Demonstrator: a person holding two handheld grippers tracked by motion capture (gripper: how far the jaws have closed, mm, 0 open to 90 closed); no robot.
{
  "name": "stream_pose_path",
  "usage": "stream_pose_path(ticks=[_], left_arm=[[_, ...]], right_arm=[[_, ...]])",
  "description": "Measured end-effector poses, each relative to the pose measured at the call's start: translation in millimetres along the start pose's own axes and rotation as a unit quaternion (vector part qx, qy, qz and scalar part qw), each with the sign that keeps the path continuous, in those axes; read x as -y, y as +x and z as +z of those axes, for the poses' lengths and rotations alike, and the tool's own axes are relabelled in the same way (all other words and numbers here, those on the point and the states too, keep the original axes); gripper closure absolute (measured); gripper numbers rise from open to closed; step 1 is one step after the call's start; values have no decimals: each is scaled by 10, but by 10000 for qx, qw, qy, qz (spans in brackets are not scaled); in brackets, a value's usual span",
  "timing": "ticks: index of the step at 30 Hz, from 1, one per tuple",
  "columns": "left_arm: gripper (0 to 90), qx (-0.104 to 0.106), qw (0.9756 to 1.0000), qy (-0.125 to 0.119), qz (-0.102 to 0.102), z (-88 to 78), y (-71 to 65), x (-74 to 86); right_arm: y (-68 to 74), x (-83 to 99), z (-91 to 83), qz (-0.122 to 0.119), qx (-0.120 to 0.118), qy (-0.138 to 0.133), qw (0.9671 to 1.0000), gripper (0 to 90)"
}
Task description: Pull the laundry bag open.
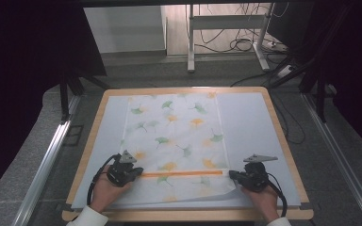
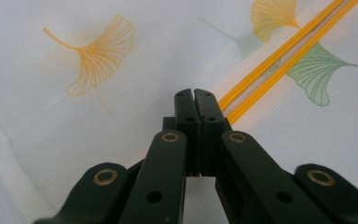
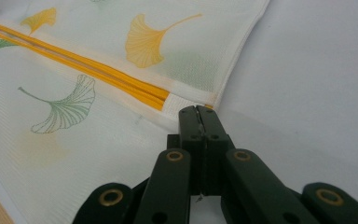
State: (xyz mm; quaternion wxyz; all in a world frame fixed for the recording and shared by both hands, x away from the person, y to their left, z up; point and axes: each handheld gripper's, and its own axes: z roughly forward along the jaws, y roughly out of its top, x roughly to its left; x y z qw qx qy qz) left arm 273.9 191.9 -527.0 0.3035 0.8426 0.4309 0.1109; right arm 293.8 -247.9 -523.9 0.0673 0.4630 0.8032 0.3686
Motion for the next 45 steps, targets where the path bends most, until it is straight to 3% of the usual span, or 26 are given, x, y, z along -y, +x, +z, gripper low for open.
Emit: stream_pose_path(ticks=[14,45], left_arm=[[900,-149,9997,-30,-181,-105,131,120],[900,-328,9982,-55,-504,-205,273,257]], right_arm=[[0,4,-6,-2,10,6,10000,890],[14,-14,-5,-89,42,79,9999,890]])
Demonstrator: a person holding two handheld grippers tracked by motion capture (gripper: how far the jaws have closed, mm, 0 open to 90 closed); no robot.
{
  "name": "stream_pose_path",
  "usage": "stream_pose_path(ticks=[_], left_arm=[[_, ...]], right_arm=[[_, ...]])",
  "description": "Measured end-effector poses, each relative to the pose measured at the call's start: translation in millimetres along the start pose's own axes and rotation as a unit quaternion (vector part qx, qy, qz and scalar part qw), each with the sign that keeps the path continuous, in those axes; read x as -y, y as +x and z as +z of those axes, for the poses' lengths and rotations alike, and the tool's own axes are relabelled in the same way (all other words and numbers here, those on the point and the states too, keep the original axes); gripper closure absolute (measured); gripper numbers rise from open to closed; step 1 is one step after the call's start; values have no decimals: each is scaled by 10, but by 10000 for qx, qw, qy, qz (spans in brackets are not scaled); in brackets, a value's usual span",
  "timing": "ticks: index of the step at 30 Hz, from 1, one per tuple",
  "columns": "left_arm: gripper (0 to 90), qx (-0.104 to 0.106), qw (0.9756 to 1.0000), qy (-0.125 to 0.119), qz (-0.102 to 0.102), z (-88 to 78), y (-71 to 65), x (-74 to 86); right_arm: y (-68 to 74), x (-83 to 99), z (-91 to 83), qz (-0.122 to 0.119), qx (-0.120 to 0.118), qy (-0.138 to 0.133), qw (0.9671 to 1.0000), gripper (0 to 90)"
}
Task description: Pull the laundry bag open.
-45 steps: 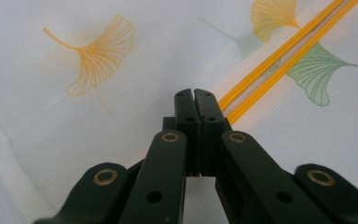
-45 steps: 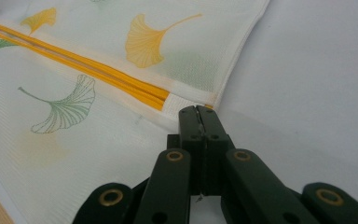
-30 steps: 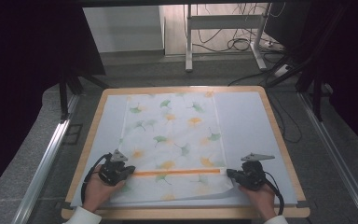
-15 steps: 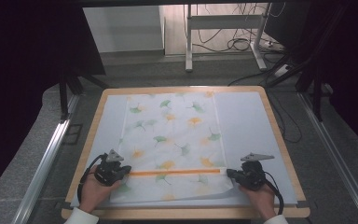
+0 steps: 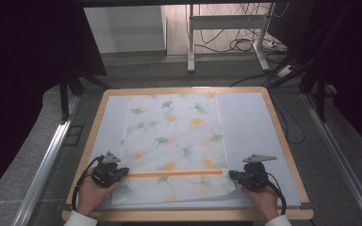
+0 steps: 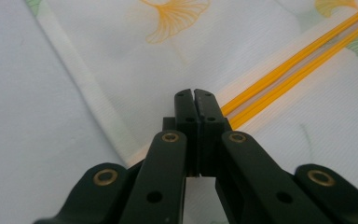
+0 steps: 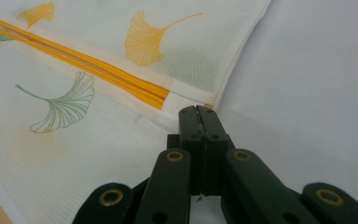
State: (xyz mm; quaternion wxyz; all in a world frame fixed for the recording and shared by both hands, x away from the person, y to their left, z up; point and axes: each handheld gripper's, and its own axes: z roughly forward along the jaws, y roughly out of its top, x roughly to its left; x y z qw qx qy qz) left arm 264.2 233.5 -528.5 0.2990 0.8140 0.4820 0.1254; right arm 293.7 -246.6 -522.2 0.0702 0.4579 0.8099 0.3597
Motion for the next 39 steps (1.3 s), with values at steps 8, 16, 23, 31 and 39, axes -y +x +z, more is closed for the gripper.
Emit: stream_pose_path(ticks=[8,16,23,31,39], left_arm=[[900,-51,9999,-27,-130,-47,61,59],[900,-101,9997,-64,-192,-84,83,89],[900,-101,9989,-180,-424,-148,183,165],[898,-103,9988,-219,-431,-137,186,177],[786,-360,9971,-378,-558,-146,298,243]], right_arm=[[12,1,1,0,28,-10,10000,891],[34,-1,5,-29,116,-19,9999,891],[27,-3,4,-26,87,-9,10000,891],[26,-5,4,-26,83,-1,10000,891],[30,-11,1,-80,85,22,9999,890]])
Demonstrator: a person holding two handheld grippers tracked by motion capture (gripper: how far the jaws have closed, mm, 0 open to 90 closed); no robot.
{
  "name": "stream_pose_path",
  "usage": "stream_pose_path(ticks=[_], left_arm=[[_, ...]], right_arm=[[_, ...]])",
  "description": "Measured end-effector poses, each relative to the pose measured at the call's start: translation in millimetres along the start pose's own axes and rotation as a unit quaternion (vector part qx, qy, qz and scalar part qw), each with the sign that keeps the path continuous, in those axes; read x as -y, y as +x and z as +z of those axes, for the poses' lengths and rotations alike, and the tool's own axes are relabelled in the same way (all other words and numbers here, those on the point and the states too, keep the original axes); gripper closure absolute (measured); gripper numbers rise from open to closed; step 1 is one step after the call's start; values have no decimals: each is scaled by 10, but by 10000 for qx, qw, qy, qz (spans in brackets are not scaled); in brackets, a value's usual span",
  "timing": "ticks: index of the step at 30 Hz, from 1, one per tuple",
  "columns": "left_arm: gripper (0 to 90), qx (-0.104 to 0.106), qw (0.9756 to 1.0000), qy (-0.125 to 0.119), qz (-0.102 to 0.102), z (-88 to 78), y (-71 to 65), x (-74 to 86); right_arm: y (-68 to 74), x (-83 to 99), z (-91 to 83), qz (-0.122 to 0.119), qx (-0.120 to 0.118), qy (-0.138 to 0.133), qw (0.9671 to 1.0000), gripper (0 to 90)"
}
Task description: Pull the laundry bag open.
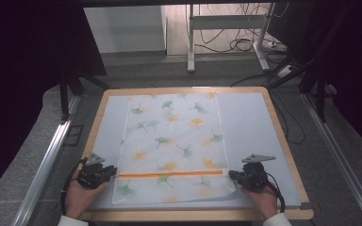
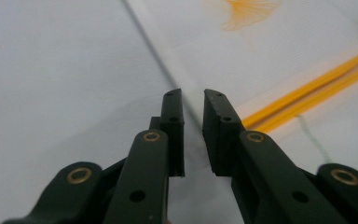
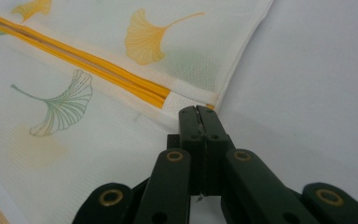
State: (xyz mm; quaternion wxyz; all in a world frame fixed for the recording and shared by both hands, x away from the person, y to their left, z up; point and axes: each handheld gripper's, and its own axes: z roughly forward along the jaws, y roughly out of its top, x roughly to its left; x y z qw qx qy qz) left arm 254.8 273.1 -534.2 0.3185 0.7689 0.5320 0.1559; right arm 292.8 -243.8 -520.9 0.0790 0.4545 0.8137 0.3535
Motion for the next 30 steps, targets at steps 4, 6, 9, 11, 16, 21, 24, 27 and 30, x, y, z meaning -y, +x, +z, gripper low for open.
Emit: stream_pose_path(ticks=[4,6,9,11,16,21,24,27,30], left_arm=[[736,87,9997,-221,-113,-36,27,-8],[726,116,9993,-356,-51,-55,-4,-29],[706,142,9984,-539,28,-84,-67,-56],[682,168,9978,-640,84,-101,-92,-71],[577,235,9974,-673,42,-91,-129,-114],[480,277,9968,-733,128,-84,-207,-161],[443,258,9961,-841,112,-109,-215,-164],[421,263,9953,-934,52,-146,-176,-152],[410,245,9949,-981,-7,-172,-117,-131]], right_arm=[[3,-1,1,1,18,-8,10000,889],[5,-2,0,-10,22,-9,10000,889],[30,-4,-7,-106,91,14,9999,888],[45,-5,-12,-198,109,-9,9997,888],[82,-21,-87,-379,11,-304,9988,887],[105,-26,-182,-590,-105,-652,9961,865],[80,-18,-256,-729,-99,-862,9936,812],[11,3,-326,-743,-124,-985,9923,766],[-79,29,-378,-743,-136,-1053,9916,699]])
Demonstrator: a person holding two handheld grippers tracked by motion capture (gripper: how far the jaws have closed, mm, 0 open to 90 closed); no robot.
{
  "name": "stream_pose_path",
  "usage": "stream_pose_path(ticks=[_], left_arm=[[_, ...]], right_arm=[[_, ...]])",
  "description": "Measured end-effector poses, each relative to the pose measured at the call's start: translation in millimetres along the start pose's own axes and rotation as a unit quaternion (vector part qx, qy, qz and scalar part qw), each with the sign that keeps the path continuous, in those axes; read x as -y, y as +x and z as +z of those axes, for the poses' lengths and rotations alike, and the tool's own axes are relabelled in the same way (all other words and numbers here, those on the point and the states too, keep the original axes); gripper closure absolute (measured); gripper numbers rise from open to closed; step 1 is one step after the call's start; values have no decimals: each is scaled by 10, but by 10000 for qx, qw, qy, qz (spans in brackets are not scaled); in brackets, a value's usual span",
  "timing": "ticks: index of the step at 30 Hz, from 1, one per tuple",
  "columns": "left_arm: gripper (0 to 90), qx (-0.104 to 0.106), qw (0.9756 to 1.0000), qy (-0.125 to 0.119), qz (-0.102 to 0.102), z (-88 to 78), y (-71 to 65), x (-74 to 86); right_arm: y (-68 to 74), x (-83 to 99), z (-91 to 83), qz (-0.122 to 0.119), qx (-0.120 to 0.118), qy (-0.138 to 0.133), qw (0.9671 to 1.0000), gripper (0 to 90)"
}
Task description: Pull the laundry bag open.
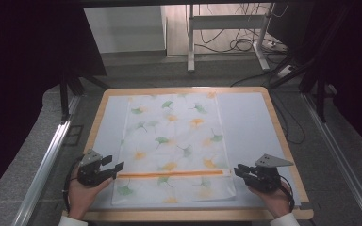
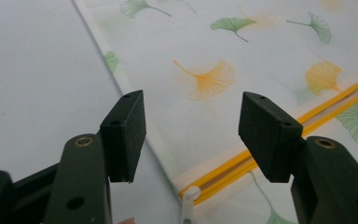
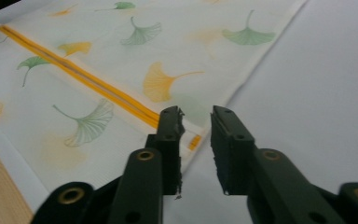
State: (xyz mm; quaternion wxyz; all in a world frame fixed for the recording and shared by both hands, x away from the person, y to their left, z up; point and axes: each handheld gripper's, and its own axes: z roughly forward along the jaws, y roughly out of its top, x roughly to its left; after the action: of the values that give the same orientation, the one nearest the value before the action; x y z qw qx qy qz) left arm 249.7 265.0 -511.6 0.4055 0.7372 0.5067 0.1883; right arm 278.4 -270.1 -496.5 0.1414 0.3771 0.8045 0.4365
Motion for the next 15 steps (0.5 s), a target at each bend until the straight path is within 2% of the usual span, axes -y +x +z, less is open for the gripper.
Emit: stream_pose_path(ticks=[2,6,11,15], left_arm=[[402,-12,10000,0,-77,-12,49,18],[396,-14,9999,49,-95,-5,58,18],[395,-52,9998,125,-114,17,50,19],[394,-33,9998,173,-137,25,54,25]], right_arm=[[-70,24,-39,78,91,-82,9999,616],[-106,39,-39,125,145,-77,9998,556],[-81,34,-18,61,241,-36,9997,506],[-82,33,-9,126,266,-25,9996,461]])
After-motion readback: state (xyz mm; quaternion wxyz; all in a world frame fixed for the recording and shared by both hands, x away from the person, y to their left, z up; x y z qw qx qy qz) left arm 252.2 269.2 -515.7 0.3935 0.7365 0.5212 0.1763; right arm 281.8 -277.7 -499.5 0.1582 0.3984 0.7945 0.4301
